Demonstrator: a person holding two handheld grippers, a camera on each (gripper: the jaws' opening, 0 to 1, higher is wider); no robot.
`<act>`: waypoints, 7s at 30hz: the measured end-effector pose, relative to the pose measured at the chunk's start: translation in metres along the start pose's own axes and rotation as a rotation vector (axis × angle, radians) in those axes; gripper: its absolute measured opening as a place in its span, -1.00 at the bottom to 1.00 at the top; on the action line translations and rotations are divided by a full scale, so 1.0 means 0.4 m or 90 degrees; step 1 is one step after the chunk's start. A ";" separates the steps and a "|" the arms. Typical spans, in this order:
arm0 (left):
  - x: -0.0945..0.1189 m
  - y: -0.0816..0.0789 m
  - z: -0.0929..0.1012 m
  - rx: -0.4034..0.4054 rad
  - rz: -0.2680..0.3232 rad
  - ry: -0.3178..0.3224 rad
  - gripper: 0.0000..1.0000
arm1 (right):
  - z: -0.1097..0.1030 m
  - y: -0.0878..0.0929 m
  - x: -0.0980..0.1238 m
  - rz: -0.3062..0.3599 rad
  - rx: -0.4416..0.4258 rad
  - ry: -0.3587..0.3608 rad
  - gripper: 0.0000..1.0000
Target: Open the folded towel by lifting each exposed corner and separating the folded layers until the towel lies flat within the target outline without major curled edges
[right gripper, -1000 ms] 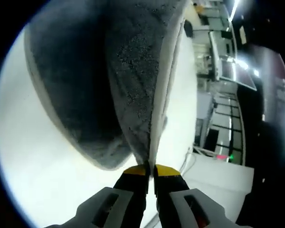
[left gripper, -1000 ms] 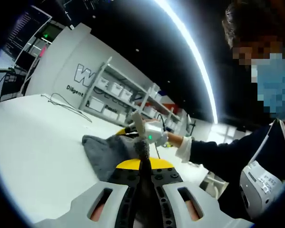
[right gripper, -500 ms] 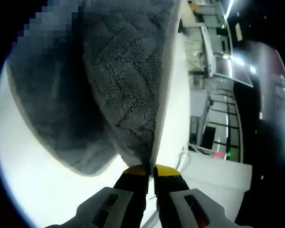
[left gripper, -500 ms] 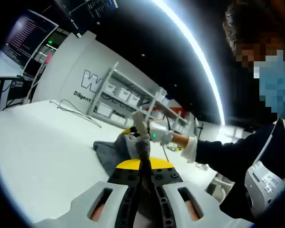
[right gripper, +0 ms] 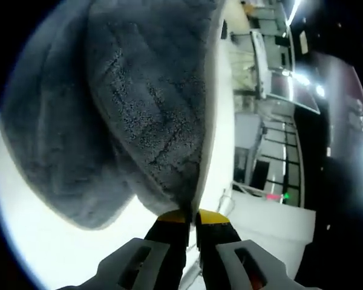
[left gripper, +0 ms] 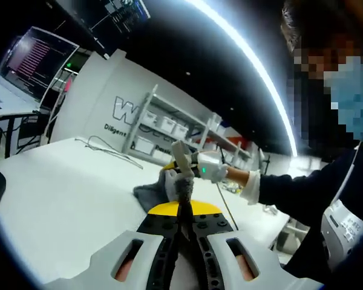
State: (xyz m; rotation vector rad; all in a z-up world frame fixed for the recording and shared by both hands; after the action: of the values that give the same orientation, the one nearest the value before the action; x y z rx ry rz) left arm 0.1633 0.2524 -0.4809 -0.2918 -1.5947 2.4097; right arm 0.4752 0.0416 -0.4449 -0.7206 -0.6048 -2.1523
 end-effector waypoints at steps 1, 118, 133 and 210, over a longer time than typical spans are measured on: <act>0.001 -0.002 -0.003 0.002 0.001 -0.001 -0.94 | 0.005 -0.002 0.000 -0.001 -0.003 0.002 -1.00; 0.100 0.048 -0.223 0.044 -0.049 -0.162 -0.94 | 0.139 -0.226 -0.375 0.097 0.018 -0.038 -0.85; 0.110 0.066 -0.249 0.049 -0.095 -0.173 -0.93 | 0.101 -0.246 -0.413 0.094 -0.004 -0.084 -1.00; -0.047 -0.159 -0.274 -0.252 -0.082 -0.241 -0.61 | -0.102 0.008 0.102 0.537 -0.938 -0.032 -0.76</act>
State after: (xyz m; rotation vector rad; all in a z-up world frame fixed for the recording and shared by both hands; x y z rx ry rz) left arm 0.2189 0.3665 -0.4638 0.2117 -2.1788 2.1265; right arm 0.4434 -0.0067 -0.4469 -1.3935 1.2514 -1.4361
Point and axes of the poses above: the point that each gripper's makers call its tool centre point, and the gripper's own axes: x roughly backward along the fingers, z roughly to its right, y roughly out of its underside, the point moved 10 cm from there along x, roughly backward along the fingers, and after that the axes turned 11 degrees about -y, right-handed, at the moved point
